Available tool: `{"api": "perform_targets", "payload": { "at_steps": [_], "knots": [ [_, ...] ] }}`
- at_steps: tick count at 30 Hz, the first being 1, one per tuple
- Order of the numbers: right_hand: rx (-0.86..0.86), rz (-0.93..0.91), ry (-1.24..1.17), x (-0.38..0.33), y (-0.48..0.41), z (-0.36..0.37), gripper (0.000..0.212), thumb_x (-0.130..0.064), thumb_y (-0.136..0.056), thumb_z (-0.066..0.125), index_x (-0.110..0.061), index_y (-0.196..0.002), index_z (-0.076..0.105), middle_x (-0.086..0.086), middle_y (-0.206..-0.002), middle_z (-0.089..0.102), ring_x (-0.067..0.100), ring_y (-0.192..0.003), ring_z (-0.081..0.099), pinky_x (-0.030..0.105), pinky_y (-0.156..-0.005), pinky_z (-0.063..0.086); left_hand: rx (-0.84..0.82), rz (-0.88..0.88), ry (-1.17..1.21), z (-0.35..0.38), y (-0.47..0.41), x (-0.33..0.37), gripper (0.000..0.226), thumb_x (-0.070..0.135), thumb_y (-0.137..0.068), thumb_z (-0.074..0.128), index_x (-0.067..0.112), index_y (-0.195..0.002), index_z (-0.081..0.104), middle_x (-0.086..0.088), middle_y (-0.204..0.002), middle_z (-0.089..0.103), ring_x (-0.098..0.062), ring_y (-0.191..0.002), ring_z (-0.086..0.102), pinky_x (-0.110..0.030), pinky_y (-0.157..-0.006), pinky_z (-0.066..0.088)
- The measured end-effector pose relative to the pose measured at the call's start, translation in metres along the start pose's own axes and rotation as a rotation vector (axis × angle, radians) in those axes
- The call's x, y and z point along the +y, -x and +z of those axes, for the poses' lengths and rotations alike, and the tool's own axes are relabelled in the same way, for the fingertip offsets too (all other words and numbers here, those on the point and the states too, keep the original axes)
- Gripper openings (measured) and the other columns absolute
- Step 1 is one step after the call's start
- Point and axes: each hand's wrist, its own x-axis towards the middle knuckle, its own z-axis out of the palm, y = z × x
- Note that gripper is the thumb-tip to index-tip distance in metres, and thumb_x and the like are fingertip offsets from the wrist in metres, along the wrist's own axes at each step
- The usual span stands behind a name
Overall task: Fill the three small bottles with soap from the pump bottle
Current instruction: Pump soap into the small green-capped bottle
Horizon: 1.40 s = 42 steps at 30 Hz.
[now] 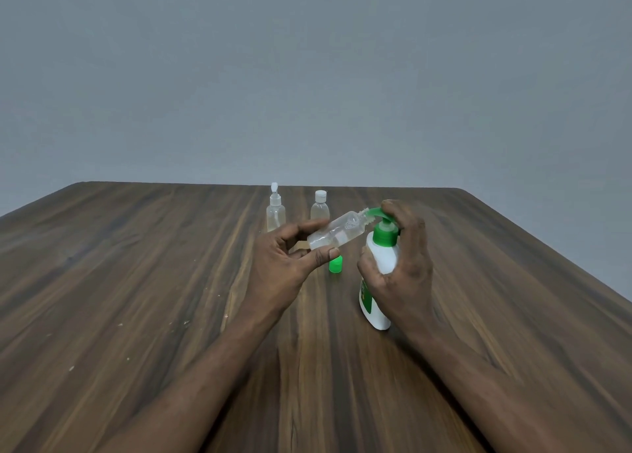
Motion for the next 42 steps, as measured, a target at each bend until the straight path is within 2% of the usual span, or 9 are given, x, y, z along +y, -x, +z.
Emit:
{"api": "perform_targets", "payload": {
  "at_steps": [12, 19, 26, 31, 36, 42],
  "knots": [
    [0.018, -0.006, -0.001, 0.0016, 0.0006, 0.0013, 0.063, 0.007, -0.072, 0.073, -0.010, -0.128, 0.050, -0.001, -0.126, 0.052, -0.005, -0.118, 0.047, 0.013, -0.100, 0.036, -0.007, 0.019, -0.012, -0.0018, 0.0001, -0.0017, 0.044, 0.001, -0.071, 0.085, 0.022, -0.107, 0.073, 0.013, -0.102, 0.076, -0.004, -0.101, 0.072, -0.015, -0.076, 0.056],
    [-0.004, 0.001, -0.003, -0.0004, -0.0005, 0.0004, 0.070, 0.008, -0.073, 0.074, -0.012, -0.134, 0.047, -0.001, -0.131, 0.050, 0.002, -0.122, 0.048, 0.017, -0.102, 0.037, -0.003, 0.017, -0.006, -0.0014, -0.0003, -0.0022, 0.043, 0.001, -0.072, 0.085, 0.024, -0.106, 0.074, 0.014, -0.101, 0.077, -0.005, -0.100, 0.072, -0.016, -0.076, 0.056],
    [0.003, -0.014, -0.003, 0.0013, -0.0003, 0.0004, 0.068, 0.008, -0.072, 0.074, -0.012, -0.131, 0.048, -0.003, -0.129, 0.049, -0.003, -0.120, 0.046, 0.015, -0.101, 0.036, -0.001, 0.019, 0.006, -0.0017, -0.0003, -0.0028, 0.043, 0.001, -0.070, 0.085, 0.022, -0.106, 0.074, 0.013, -0.099, 0.077, -0.005, -0.101, 0.072, -0.015, -0.076, 0.056],
    [0.008, -0.007, 0.003, 0.0014, 0.0001, 0.0013, 0.064, 0.008, -0.072, 0.074, -0.007, -0.129, 0.050, -0.004, -0.127, 0.049, -0.005, -0.118, 0.046, 0.013, -0.099, 0.037, -0.006, 0.013, 0.004, -0.0024, 0.0001, -0.0032, 0.043, 0.014, -0.067, 0.086, 0.024, -0.106, 0.074, 0.012, -0.103, 0.077, -0.006, -0.104, 0.071, -0.018, -0.078, 0.057],
    [0.001, -0.006, 0.027, -0.0010, 0.0000, 0.0007, 0.068, 0.008, -0.072, 0.075, -0.005, -0.133, 0.048, 0.002, -0.130, 0.050, -0.003, -0.120, 0.045, 0.014, -0.101, 0.036, -0.011, 0.011, 0.012, -0.0019, 0.0002, -0.0020, 0.042, 0.000, -0.072, 0.084, 0.021, -0.107, 0.073, 0.015, -0.099, 0.077, -0.005, -0.102, 0.071, -0.015, -0.075, 0.056],
    [-0.002, -0.007, 0.020, 0.0001, -0.0002, 0.0009, 0.069, 0.008, -0.071, 0.075, -0.007, -0.133, 0.048, -0.001, -0.130, 0.049, -0.005, -0.121, 0.044, 0.013, -0.101, 0.035, -0.001, 0.008, 0.008, -0.0018, -0.0001, -0.0029, 0.042, 0.003, -0.071, 0.085, 0.024, -0.105, 0.074, 0.014, -0.100, 0.078, -0.005, -0.102, 0.071, -0.016, -0.076, 0.057]
  ]
}}
